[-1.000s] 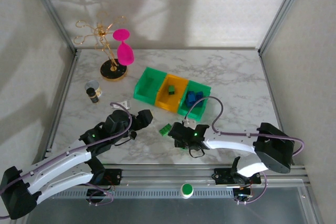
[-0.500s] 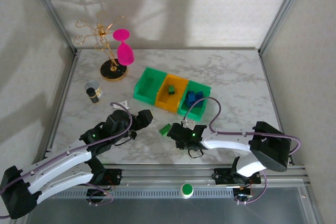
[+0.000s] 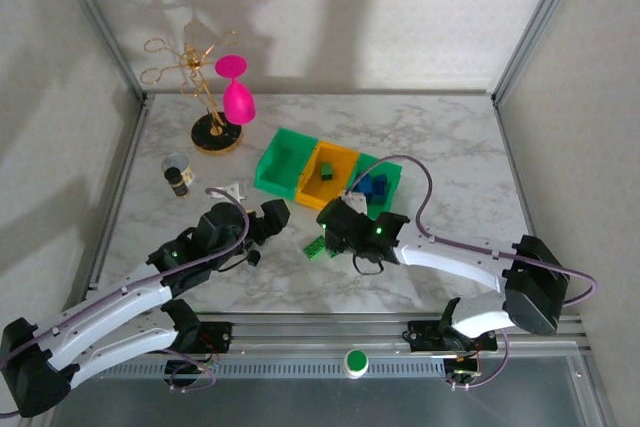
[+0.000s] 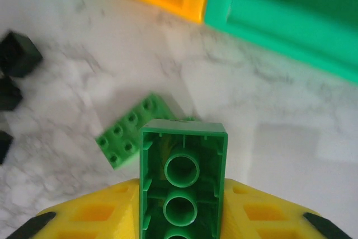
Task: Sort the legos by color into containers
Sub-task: Place the lego in the container.
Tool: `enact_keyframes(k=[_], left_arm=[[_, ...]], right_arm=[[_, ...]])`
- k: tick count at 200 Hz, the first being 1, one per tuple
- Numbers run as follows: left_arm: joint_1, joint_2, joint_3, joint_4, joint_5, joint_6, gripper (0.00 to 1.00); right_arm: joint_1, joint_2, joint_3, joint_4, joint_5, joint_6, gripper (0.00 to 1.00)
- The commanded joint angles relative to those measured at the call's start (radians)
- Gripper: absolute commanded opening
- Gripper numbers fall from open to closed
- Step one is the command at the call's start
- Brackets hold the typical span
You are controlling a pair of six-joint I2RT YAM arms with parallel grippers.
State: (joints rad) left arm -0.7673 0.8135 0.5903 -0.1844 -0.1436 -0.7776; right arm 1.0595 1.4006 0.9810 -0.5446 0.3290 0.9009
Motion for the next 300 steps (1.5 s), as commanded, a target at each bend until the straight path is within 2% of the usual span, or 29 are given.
enact_keyframes(k=[1, 64, 112, 177, 227, 300], left_arm=[[0.017, 0.007, 0.038, -0.026, -0.04, 0.033, 1.0], [0.088, 0.014, 0.044, -0.015, -0.026, 0.06, 1.0], [0.128, 0.042, 0.04, 0.005, -0.007, 0.073, 1.0], [0.178, 0.042, 0.026, 0.017, 0.022, 0.082, 1.0], [0.193, 0.049, 0.026, 0.022, 0.039, 0.084, 1.0], [0.198, 0.04, 0.026, 0.023, 0.064, 0.074, 1.0]], right_arm=[[-0.046, 0.073, 0.107, -0.003, 0.052, -0.119, 0.36], [-0.208, 0.324, 0.298, 0.13, -0.019, -0.243, 0.36], [-0.269, 0.496, 0.426, 0.166, -0.042, -0.283, 0.35], [-0.32, 0.632, 0.525, 0.18, -0.065, -0.312, 0.36], [-0.328, 0.654, 0.546, 0.179, -0.073, -0.316, 0.43], [-0.322, 0.505, 0.513, 0.181, -0.077, -0.324, 0.48]])
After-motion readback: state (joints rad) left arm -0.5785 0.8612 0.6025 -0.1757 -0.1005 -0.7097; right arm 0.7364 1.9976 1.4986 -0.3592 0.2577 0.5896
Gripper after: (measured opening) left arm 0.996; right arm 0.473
